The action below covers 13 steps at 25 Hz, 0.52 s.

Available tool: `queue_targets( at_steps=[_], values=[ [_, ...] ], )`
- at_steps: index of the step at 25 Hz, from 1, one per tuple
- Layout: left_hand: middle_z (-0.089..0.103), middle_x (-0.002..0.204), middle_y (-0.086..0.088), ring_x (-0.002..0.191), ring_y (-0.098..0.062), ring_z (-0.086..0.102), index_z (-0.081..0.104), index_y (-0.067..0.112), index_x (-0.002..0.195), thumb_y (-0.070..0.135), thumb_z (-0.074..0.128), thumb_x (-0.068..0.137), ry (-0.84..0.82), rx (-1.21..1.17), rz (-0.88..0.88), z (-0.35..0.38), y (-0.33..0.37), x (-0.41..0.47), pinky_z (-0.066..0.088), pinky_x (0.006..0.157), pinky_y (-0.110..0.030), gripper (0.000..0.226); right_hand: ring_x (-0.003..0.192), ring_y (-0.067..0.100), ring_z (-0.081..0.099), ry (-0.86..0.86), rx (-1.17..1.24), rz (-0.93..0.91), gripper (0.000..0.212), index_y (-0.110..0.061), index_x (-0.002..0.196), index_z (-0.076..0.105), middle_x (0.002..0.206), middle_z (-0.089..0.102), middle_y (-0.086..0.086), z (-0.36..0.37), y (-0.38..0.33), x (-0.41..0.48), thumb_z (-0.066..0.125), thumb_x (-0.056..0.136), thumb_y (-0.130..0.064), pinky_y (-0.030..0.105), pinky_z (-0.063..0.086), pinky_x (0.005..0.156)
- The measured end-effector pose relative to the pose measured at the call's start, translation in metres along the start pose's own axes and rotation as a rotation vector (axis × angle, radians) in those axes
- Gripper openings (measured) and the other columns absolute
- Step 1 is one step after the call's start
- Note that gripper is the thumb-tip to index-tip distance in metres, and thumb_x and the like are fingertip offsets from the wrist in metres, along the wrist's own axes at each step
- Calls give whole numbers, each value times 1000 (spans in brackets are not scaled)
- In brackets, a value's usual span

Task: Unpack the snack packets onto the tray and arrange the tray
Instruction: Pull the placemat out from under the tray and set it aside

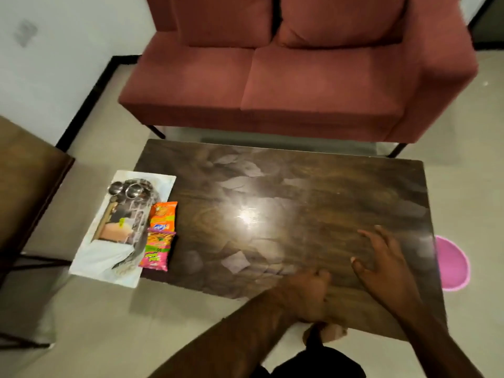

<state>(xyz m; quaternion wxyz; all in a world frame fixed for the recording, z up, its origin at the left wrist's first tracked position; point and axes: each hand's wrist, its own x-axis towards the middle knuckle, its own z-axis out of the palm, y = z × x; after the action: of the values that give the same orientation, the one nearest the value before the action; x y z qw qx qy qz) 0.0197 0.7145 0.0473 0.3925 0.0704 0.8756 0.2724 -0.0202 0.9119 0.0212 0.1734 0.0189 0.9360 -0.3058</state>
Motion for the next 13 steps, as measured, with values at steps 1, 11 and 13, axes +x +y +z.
queue_targets(
  at_steps=[1,11,13],
  values=[
    [51,138,-24,125,-43,52,48,5,130,24,65,89,-8,60,19,-2,-21,-15,44,104,-48,49,151,36,40,-2,-21,-23,67,-19,150,53,168,30,10,13,-23,-3,80,89,-19,47,36,122],
    [51,139,-21,125,-40,54,46,6,138,21,63,90,355,-315,-153,-53,-224,-134,46,105,-44,53,151,34,42,-151,-122,-211,65,-18,148,58,167,31,9,147,-216,-46,81,87,-13,47,39,120],
    [48,142,-17,127,-38,53,45,10,141,18,62,88,400,-379,-206,-61,-250,-144,45,107,-44,56,150,31,44,-176,-123,-242,64,-19,147,59,167,32,7,163,-242,-47,81,87,-13,42,41,117]
  ],
)
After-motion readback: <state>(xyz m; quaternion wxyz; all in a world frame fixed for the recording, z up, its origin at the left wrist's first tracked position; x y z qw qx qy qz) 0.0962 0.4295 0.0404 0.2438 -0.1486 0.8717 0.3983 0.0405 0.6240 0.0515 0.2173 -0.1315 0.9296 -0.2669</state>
